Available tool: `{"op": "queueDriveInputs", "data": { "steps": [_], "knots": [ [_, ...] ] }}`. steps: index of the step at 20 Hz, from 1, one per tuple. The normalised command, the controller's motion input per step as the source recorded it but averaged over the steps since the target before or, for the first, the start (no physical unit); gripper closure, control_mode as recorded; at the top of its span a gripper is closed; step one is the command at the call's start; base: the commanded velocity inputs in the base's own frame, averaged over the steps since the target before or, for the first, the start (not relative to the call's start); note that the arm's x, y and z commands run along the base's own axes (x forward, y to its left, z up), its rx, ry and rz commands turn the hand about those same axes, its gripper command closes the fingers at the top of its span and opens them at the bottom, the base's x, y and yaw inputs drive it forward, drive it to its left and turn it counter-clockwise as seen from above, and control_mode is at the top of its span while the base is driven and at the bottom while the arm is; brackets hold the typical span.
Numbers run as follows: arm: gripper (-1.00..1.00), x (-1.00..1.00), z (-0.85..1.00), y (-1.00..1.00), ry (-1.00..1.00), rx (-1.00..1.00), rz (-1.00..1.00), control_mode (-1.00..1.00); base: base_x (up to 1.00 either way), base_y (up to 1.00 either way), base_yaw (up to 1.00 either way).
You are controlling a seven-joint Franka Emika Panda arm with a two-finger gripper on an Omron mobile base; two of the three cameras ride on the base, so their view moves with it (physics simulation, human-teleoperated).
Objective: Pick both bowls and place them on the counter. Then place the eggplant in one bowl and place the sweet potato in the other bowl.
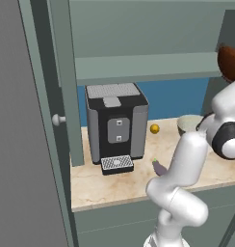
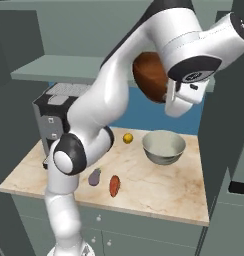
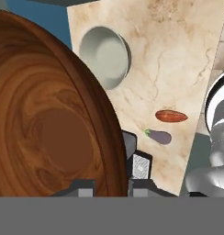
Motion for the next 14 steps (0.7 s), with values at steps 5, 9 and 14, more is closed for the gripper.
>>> {"op": "queueDriveInputs", "data": {
  "steps": [5,9,14],
  "knots": [
    [1.0,-0.47,-0.7,0.24,0.0,-0.12,0.0,-1.0,0.0,0.0,0.0],
    [1.0,-0.2,-0.81,0.3,0.0,-0.1,0.0,-1.0,0.0,0.0,0.0],
    [1.0,-0.04,-0.74,0.32,0.0,-0.08,-0.04,-1.0,0.0,0.0,0.0]
  ]
}}
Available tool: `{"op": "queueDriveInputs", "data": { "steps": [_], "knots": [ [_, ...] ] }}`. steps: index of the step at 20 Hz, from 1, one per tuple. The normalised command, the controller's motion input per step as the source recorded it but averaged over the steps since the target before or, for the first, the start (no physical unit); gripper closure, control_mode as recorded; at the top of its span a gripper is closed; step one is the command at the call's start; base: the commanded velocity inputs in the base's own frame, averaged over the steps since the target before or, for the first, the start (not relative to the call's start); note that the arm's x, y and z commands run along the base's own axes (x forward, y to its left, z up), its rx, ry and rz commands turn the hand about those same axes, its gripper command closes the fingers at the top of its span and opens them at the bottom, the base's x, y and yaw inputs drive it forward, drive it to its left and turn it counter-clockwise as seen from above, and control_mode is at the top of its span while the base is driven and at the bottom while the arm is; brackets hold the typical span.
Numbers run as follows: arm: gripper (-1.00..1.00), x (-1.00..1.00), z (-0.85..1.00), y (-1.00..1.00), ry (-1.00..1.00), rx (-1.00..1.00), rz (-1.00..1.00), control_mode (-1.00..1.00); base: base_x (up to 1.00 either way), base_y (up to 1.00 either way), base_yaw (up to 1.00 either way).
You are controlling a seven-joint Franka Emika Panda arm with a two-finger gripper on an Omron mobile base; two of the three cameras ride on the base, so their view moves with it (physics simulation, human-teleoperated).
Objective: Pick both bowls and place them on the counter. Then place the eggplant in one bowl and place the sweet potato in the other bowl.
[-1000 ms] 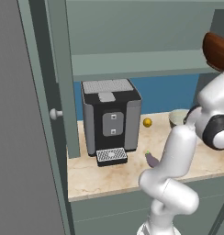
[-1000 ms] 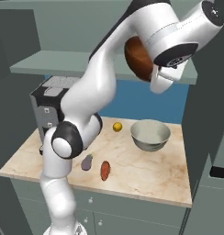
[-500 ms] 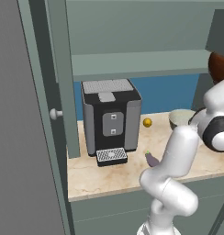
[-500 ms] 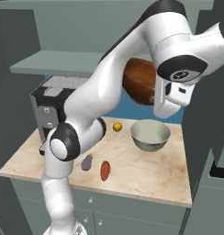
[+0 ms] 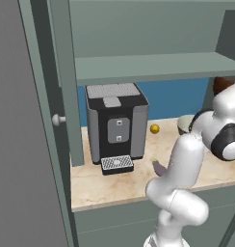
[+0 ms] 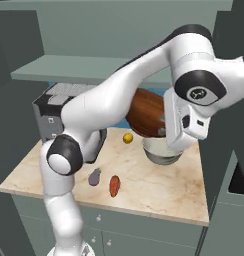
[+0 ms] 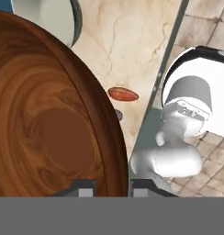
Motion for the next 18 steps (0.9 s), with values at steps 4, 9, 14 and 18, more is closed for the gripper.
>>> {"op": "queueDriveInputs", "data": {
  "steps": [4,9,14,18],
  "knots": [
    [1.0,-0.12,-0.72,0.35,0.04,-0.13,-0.04,-1.0,0.0,0.0,0.0],
    [1.0,0.0,-0.73,0.18,0.11,-0.12,-0.08,-1.0,0.0,0.0,0.0],
    [1.0,0.01,-0.61,-0.04,0.08,-0.07,-0.05,-1.0,0.0,0.0,0.0],
    [1.0,0.0,-0.55,-0.12,0.0,-0.04,-0.03,-1.0,0.0,0.0,0.0]
  ]
}}
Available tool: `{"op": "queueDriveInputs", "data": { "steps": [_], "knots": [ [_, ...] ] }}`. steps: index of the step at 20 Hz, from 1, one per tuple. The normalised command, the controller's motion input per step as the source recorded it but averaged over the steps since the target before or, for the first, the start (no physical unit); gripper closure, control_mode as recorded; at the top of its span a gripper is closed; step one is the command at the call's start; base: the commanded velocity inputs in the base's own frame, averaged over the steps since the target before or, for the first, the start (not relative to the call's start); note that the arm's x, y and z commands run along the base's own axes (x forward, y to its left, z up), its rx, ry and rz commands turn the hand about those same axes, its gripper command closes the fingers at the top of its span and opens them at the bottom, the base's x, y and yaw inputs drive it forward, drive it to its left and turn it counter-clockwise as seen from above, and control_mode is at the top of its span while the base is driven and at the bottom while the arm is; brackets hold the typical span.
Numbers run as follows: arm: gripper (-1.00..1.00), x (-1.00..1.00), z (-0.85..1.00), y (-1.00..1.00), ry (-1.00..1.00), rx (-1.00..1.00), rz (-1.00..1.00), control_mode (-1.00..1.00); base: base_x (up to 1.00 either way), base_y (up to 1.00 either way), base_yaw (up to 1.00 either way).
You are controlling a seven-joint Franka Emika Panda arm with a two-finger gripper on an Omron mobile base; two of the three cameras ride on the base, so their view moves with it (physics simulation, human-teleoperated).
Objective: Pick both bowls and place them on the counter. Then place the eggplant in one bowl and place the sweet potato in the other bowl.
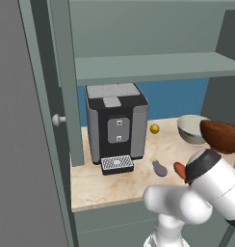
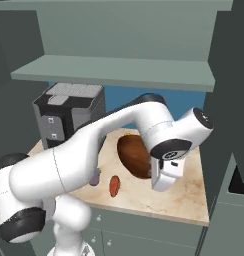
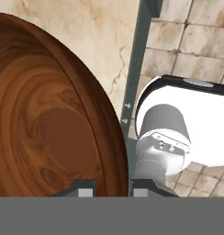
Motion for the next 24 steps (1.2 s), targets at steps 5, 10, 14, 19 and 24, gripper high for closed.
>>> {"op": "queueDriveInputs", "data": {
  "steps": [5,10,14,19,24],
  "knots": [
    [1.0,-0.03,-0.62,-0.04,-0.01,-0.01,-0.03,-1.0,0.0,0.0,0.0],
    [1.0,0.15,-0.51,-0.17,0.0,-0.05,-0.04,-1.0,0.0,0.0,0.0],
    [1.0,0.16,-0.39,-0.17,0.0,-0.06,0.0,-1.0,0.0,0.0,0.0],
    [1.0,0.15,-0.44,-0.05,0.0,-0.09,0.0,-1.0,0.0,0.0,0.0],
    [1.0,0.25,-0.41,-0.16,0.0,-0.01,0.0,-1.0,0.0,0.0,0.0]
  ]
}}
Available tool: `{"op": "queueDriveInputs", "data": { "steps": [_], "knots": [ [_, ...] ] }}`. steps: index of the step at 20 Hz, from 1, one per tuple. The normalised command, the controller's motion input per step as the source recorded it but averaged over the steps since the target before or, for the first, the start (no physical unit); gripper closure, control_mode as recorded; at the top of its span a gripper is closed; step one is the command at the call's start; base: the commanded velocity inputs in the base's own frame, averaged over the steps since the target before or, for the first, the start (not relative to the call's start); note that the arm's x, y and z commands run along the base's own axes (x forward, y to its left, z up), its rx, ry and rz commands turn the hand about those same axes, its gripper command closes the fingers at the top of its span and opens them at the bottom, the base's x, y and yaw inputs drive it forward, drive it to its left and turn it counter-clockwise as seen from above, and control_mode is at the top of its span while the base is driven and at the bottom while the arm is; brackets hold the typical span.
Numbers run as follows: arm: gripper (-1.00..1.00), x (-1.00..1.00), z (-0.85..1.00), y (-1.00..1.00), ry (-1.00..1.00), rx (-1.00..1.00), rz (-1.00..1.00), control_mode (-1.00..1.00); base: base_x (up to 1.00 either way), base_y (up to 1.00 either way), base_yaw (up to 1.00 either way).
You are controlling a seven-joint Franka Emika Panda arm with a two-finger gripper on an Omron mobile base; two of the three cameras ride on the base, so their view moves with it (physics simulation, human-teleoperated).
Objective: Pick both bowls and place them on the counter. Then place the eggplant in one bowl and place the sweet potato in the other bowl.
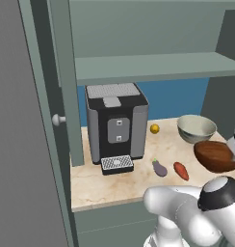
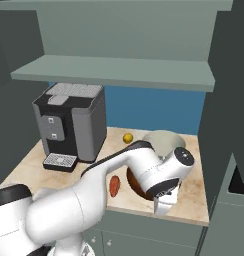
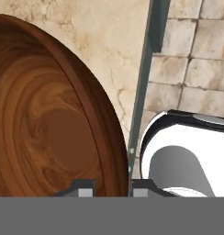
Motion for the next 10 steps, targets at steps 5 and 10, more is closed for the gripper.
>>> {"op": "queueDriveInputs", "data": {
  "steps": [5,10],
  "knots": [
    [1.0,0.34,-0.4,-0.14,0.0,-0.02,0.0,-1.0,0.0,0.0,0.0],
    [1.0,0.33,-0.34,-0.16,0.0,-0.02,0.0,-1.0,0.0,0.0,0.0]
  ]
}}
